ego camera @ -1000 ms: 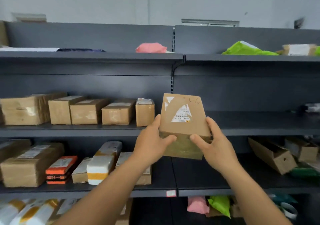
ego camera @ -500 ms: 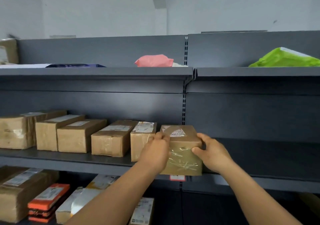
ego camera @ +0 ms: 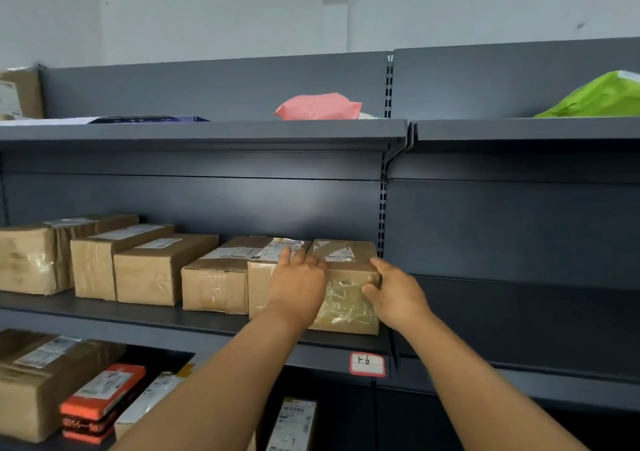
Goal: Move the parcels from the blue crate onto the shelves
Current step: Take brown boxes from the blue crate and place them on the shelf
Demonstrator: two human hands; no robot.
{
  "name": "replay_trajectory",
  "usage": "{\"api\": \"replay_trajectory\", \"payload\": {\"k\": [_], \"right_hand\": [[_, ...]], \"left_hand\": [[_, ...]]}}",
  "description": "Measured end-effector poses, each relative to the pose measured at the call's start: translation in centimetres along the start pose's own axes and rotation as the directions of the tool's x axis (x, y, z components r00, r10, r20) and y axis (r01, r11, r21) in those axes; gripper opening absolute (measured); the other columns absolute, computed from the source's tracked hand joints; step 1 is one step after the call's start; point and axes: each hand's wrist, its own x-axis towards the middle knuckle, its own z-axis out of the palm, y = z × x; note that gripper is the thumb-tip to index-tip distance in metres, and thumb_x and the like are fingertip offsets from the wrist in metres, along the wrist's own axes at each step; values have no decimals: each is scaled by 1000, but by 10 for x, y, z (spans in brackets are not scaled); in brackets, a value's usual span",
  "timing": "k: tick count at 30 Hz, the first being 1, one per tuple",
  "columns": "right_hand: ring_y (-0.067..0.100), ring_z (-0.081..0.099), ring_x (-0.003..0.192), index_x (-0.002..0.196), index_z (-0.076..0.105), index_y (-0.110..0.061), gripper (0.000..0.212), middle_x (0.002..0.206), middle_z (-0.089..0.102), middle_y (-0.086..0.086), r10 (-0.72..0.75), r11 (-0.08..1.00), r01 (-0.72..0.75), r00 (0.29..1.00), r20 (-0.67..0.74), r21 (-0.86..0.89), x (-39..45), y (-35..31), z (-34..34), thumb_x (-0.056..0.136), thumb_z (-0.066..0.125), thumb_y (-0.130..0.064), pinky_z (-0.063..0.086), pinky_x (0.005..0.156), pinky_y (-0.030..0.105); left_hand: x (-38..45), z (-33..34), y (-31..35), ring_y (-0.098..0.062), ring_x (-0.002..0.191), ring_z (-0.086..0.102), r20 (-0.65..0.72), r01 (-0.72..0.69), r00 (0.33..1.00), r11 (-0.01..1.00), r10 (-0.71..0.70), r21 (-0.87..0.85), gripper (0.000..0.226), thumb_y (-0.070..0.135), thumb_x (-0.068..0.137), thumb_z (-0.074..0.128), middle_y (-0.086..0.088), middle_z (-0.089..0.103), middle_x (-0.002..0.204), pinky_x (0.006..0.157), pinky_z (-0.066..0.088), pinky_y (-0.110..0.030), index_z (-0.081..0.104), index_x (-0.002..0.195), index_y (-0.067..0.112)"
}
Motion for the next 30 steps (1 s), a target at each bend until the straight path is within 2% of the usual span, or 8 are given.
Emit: {"api": "replay_trajectory", "payload": {"k": [3,5,8,10,14,18,24,30], "right_hand": [[22,40,135,153,20,-21,63,153,36,4,5,1000,-4,1000,20,-21,3,-4,5,98,50,-23,37,103,29],[22,34,139,155,12,-19,70,158,23,3,9,999,-7,999,39,-49,0,-5,6,97,51,-23,34,107,31],[23,17,146,155,0,-19,82,162,-1,-2,7,994,-2,999,41,-112,-16,-7,9,95,56,-29,24,116,35],[20,4,149,154,-5,-20,88,162,-6,-4,-4,987,7,1000,17,-160,-33,-11,10,94,58,-33,14,120,36],[18,-4,149,154,-8,-22,93,162,-6,-4,-12,965,7,1000,-17,-264,-82,-23,5,92,60,-38,6,121,37],[18,-3,149,155,-3,-20,89,162,-1,-3,20,945,-44,997,-79,-325,-149,-37,2,93,57,-43,6,121,36],[17,-3,149,155,-2,-20,87,162,1,-4,153,918,-187,981,-122,-351,-268,-61,20,93,55,-43,4,121,36],[17,-2,149,155,-1,-20,83,162,2,-4,352,852,-391,920,-171,-349,-383,-67,27,95,51,-46,4,121,36]], "left_hand": [[0,-2,-2,-26,136,34,34,7,999,1000,-7,3,53,1,86,51,-9,50,138,117,12,-44,41,137,9],[0,0,-3,-27,140,29,46,2,999,1000,-1,-9,57,5,89,52,-10,43,144,117,12,-44,34,143,7],[-6,1,-4,-27,146,15,43,-27,999,998,29,-48,71,18,93,56,-12,28,155,118,8,-44,18,151,7],[-17,0,-3,-27,148,9,31,-61,997,994,64,-94,77,23,93,57,-11,20,158,118,4,-43,10,153,9],[-53,-10,0,-25,148,6,-11,-116,993,968,116,-222,77,28,95,54,-8,14,160,119,1,-39,6,154,13],[-110,-28,2,-22,145,15,-99,-209,977,917,186,-341,78,37,94,54,-5,22,156,118,7,-35,10,153,11],[-211,-41,4,-21,148,8,-79,-348,933,824,351,-448,82,39,94,53,-4,15,160,119,4,-34,4,154,12],[-302,-55,21,-21,148,9,-66,-456,861,708,504,-539,81,40,95,53,-3,15,160,119,6,-34,4,154,13]]}}
